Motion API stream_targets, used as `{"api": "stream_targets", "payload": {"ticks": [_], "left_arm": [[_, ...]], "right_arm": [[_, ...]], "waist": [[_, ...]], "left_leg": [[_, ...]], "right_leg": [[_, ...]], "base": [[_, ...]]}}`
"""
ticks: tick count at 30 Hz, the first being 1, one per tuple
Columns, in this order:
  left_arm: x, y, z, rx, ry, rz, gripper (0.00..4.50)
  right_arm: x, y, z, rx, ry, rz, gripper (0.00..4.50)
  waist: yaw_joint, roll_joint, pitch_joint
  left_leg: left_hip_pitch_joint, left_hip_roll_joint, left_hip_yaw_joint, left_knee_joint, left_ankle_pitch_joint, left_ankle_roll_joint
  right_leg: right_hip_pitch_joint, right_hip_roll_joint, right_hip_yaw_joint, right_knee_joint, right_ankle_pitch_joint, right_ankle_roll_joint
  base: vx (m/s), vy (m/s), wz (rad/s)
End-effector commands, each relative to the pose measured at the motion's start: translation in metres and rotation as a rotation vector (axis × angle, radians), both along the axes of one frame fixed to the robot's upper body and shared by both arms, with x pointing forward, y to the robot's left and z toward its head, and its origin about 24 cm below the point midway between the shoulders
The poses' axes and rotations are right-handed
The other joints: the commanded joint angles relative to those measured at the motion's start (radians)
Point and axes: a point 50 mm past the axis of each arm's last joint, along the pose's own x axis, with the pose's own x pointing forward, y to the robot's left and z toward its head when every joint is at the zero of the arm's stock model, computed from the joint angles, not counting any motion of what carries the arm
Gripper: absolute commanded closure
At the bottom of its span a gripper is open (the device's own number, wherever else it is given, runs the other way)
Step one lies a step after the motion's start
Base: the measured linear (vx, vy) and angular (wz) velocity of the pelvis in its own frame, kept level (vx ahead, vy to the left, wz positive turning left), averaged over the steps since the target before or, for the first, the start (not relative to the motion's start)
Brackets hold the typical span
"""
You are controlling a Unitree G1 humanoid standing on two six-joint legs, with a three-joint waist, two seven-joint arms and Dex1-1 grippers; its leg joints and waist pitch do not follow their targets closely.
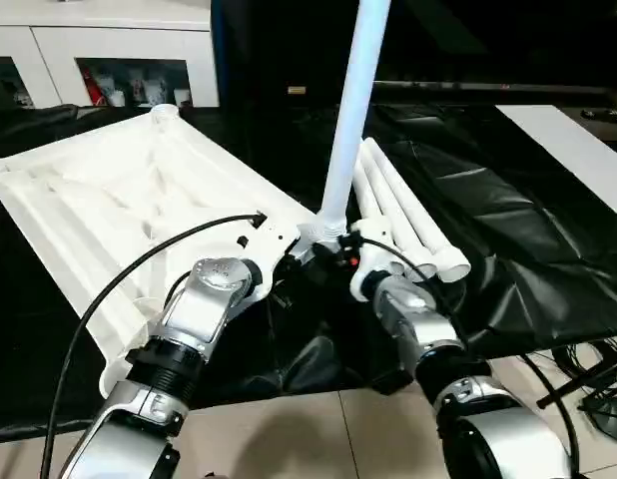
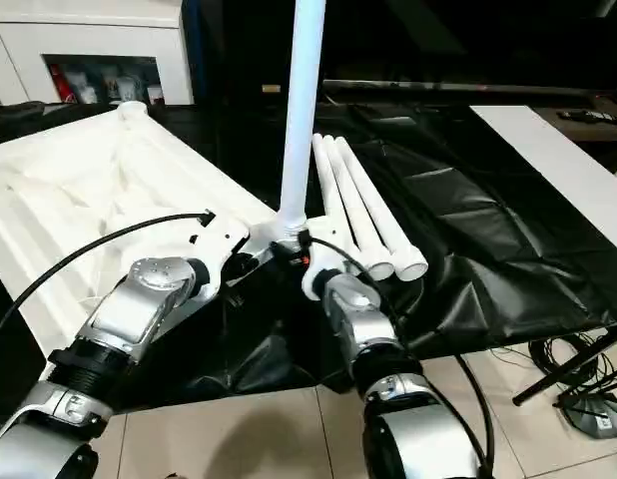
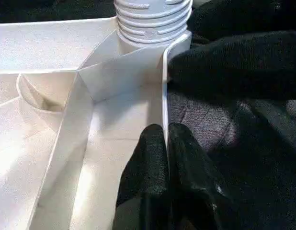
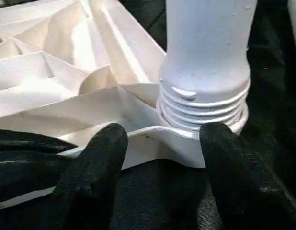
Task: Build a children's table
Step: Rotate leg to tighten
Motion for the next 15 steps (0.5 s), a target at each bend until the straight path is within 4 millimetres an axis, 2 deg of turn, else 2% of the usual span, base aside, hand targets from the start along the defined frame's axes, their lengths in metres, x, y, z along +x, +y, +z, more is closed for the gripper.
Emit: {"api": "stream_targets", "payload": {"ticks": [1,6,7,8,9,10,11,13,14,15], "left_arm": [[-0.009,-0.008,-0.009,0.005,0.031,-0.087,4.5],[-0.014,0.01,-0.011,0.037,0.048,-0.097,4.5],[-0.016,0.018,-0.012,0.046,0.051,-0.101,4.5],[-0.016,0.021,-0.013,0.051,0.053,-0.099,4.5],[-0.017,0.023,-0.013,0.054,0.055,-0.098,4.5],[-0.017,0.029,-0.013,0.064,0.055,-0.098,4.5],[-0.018,0.04,-0.013,0.076,0.068,-0.106,4.5],[-0.02,0.044,-0.012,0.082,0.065,-0.134,4.5],[-0.021,0.046,-0.011,0.083,0.074,-0.156,4.5],[-0.023,0.048,-0.011,0.083,0.081,-0.171,4.5]], "right_arm": [[-0.004,0.014,0.0,0.02,0.013,0.103,1.23],[-0.003,0.003,0.011,-0.017,-0.065,0.198,1.04],[-0.004,-0.003,0.014,-0.026,-0.085,0.234,0.77],[-0.005,-0.006,0.016,-0.033,-0.092,0.253,0.7],[-0.006,-0.008,0.016,-0.037,-0.097,0.265,0.66],[-0.007,-0.014,0.019,-0.05,-0.106,0.297,0.58],[-0.011,-0.029,0.022,-0.083,-0.113,0.362,0.46],[-0.014,-0.036,0.024,-0.1,-0.113,0.4,0.34],[-0.016,-0.042,0.025,-0.123,-0.113,0.429,0.22],[-0.017,-0.046,0.026,-0.14,-0.112,0.449,0.14]], "waist": [[0.001,0.013,-0.044],[0.002,0.009,-0.046],[0.002,0.011,-0.049],[0.0,0.005,-0.048],[0.006,0.007,-0.049],[0.007,0.006,-0.049],[0.009,0.006,-0.048],[0.009,0.005,-0.049],[0.007,0.007,-0.049],[0.007,0.005,-0.049]], "left_leg": [[-0.003,0.022,-0.003,-0.071,-0.192,0.019],[-0.005,0.024,-0.004,-0.069,-0.155,0.033],[-0.004,0.023,-0.002,-0.067,-0.122,0.042],[-0.005,0.022,0.0,-0.066,-0.113,0.048],[-0.005,0.023,-0.001,-0.065,-0.091,0.057],[-0.006,0.023,-0.001,-0.065,-0.078,0.063],[-0.004,0.021,0.0,-0.064,-0.077,0.067],[-0.004,0.02,0.0,-0.064,-0.069,0.07],[-0.004,0.02,0.001,-0.064,-0.069,0.068],[-0.004,0.019,0.001,-0.064,-0.081,0.065]], "right_leg": [[0.038,-0.073,0.045,-0.092,-0.117,-0.183],[0.043,-0.073,0.044,-0.088,-0.074,-0.186],[0.041,-0.073,0.044,-0.084,-0.028,-0.196],[0.043,-0.07,0.044,-0.083,-0.014,-0.198],[0.046,-0.071,0.044,-0.079,0.019,-0.198],[0.047,-0.069,0.042,-0.077,0.042,-0.198],[0.048,-0.066,0.042,-0.078,0.056,-0.194],[0.049,-0.066,0.042,-0.076,0.083,-0.197],[0.048,-0.066,0.042,-0.076,0.085,-0.2],[0.05,-0.065,0.041,-0.078,0.07,-0.202]], "base": [[0.0,0.0,0.0],[0.0,0.0,0.0],[0.0,0.0,0.0],[0.0,0.0,0.0],[0.0,0.0,0.0],[0.0,0.0,0.0],[0.0,0.0,0.0],[0.0,0.0,0.0],[0.0,0.0,0.0],[0.0,0.0,0.0]]}}
